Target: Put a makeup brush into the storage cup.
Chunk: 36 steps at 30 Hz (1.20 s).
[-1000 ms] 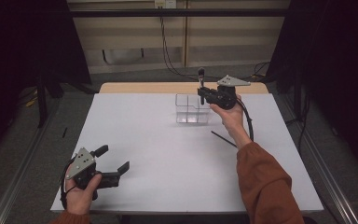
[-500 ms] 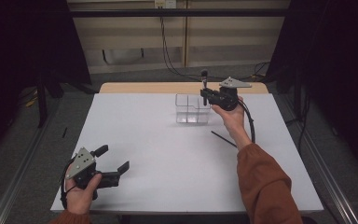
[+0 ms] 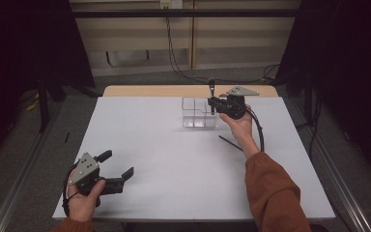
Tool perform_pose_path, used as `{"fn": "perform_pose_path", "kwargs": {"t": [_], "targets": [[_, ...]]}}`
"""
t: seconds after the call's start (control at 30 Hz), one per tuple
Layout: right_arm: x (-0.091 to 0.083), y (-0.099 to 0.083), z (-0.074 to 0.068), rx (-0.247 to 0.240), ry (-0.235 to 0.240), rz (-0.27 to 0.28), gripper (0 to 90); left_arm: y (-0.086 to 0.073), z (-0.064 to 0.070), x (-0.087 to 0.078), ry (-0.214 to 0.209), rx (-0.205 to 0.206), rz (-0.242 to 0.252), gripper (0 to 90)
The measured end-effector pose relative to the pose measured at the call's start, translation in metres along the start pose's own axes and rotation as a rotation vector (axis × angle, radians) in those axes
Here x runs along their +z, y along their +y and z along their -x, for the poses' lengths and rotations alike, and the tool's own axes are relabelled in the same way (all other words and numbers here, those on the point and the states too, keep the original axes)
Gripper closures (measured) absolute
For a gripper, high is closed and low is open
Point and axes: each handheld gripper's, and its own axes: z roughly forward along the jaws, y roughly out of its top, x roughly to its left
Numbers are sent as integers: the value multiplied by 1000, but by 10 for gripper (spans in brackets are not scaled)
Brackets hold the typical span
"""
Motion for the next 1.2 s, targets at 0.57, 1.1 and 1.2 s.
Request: {"fn": "perform_pose_path", "kwargs": {"t": [0.57, 1.1, 1.2], "targets": [[5, -10, -2, 13, -9, -27, 802, 0, -1, 0, -2, 2, -4, 27], [2, -12, 2, 27, -21, -41, 771, 0, 0, 0, -7, 11, -7, 28], [1, -11, 2, 22, -17, -46, 766, 0, 0, 0, -7, 11, -9, 28]]}}
